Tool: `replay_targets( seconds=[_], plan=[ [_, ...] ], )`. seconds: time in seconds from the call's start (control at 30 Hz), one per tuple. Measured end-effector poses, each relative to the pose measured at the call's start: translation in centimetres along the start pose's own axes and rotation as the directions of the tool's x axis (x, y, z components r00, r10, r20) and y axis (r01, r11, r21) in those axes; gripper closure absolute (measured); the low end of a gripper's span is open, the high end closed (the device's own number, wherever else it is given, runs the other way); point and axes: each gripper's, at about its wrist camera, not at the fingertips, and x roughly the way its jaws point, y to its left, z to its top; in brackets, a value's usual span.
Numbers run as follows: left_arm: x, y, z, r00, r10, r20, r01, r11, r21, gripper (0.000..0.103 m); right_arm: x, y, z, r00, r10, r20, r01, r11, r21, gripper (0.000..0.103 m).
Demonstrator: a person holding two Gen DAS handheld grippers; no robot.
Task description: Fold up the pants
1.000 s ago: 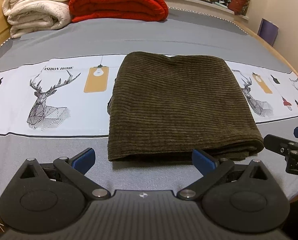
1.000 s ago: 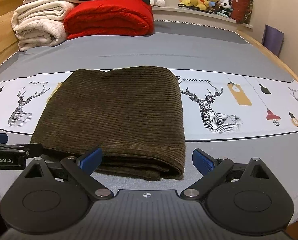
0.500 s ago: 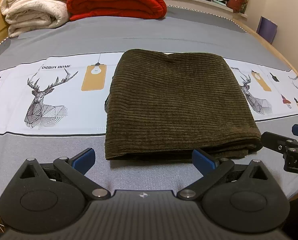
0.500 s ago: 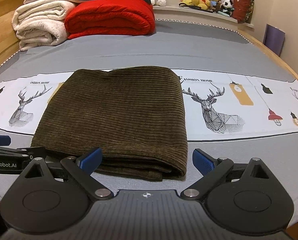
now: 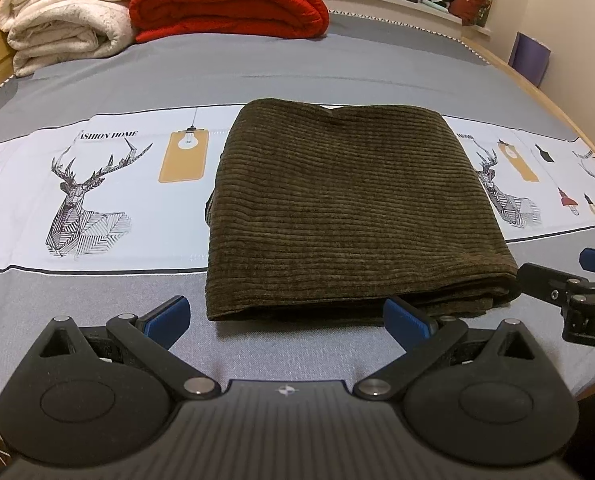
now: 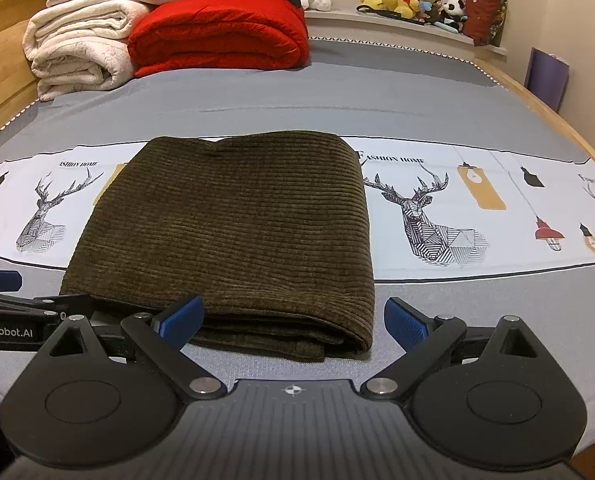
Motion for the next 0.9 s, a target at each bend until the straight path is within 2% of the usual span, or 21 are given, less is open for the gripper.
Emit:
replay_targets(
  seconds=[0.9],
  plan=[
    [-0.08,-0.29,-0.3,1.0,-0.029,0.009,0.029,0.999,0.044,0.0,0.47,-0.07,-0.21,1.0,0.0,-0.021,0.0,1.0,0.006,0.006]
  ],
)
